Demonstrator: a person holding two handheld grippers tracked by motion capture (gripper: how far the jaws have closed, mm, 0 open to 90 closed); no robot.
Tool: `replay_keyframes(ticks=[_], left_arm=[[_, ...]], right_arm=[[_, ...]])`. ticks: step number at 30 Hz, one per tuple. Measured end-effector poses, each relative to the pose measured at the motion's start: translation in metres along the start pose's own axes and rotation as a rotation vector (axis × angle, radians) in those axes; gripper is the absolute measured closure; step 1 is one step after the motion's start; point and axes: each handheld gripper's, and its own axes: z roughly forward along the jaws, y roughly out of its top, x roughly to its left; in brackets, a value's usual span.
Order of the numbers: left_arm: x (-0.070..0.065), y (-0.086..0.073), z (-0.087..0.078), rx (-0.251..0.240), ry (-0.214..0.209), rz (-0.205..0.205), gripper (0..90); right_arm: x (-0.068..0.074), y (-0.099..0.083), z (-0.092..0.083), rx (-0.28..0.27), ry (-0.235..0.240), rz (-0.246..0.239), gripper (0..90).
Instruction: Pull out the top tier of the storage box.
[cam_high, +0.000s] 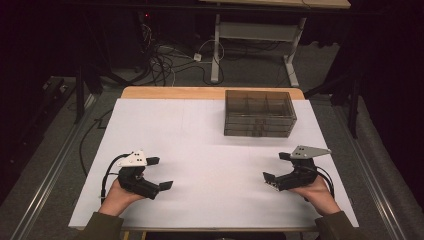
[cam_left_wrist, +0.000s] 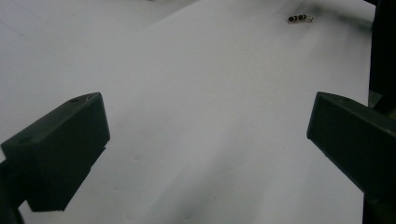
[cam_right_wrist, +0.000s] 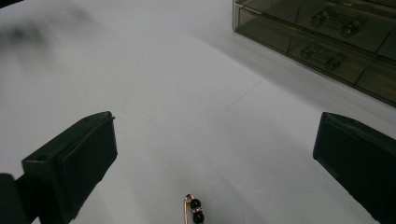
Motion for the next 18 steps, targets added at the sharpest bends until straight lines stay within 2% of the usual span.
replay_keyframes(ticks=[18], left_arm=[[0.0000,0.0000,0.0001,-0.002,-0.002,0.001,0.0]], right_arm=[[-0.0051,0.0048,0.0022,-0.001,-0.007,-0.002,0.5]])
